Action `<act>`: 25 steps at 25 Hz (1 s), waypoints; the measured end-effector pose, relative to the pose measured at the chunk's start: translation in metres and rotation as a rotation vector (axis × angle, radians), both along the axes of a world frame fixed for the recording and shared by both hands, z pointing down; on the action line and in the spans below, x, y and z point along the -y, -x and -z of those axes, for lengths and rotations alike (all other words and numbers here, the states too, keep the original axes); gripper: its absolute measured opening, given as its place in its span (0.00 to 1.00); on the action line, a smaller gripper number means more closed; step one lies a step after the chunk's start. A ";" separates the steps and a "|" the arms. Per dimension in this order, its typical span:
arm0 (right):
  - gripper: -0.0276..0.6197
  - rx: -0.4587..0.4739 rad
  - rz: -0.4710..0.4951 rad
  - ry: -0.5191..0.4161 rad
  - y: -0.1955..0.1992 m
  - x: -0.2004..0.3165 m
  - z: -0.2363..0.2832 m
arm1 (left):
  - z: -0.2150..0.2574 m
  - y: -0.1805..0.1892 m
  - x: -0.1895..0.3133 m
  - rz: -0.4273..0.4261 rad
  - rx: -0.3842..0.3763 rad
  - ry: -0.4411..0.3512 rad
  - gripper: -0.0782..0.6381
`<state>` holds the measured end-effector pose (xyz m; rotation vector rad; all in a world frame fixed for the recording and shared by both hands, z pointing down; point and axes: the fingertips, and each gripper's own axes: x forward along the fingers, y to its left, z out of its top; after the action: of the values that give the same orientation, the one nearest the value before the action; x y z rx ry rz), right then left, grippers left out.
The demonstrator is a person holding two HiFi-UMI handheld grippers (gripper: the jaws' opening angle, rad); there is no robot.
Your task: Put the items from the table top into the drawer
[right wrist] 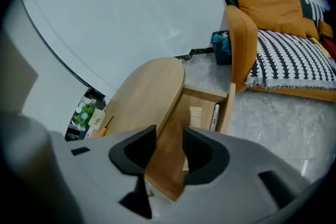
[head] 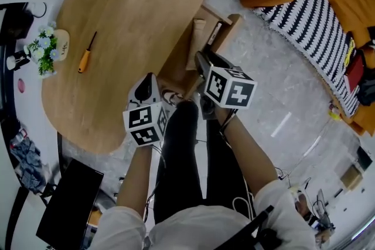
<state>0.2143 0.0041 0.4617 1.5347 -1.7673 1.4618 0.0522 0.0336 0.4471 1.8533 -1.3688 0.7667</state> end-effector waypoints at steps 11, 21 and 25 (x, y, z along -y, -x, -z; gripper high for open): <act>0.24 -0.032 0.096 0.026 0.019 -0.001 -0.006 | -0.008 0.025 -0.020 0.113 -0.018 0.020 0.12; 0.24 -0.045 0.339 0.026 0.100 0.006 -0.004 | -0.010 0.092 -0.048 0.330 -0.023 0.021 0.12; 0.24 -0.057 0.466 0.015 0.145 0.007 0.000 | -0.011 0.127 -0.063 0.432 -0.026 0.023 0.12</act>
<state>0.0690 -0.0033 0.4620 1.0461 -1.9087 1.1823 -0.0752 0.0971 0.4582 1.4670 -1.6577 0.5289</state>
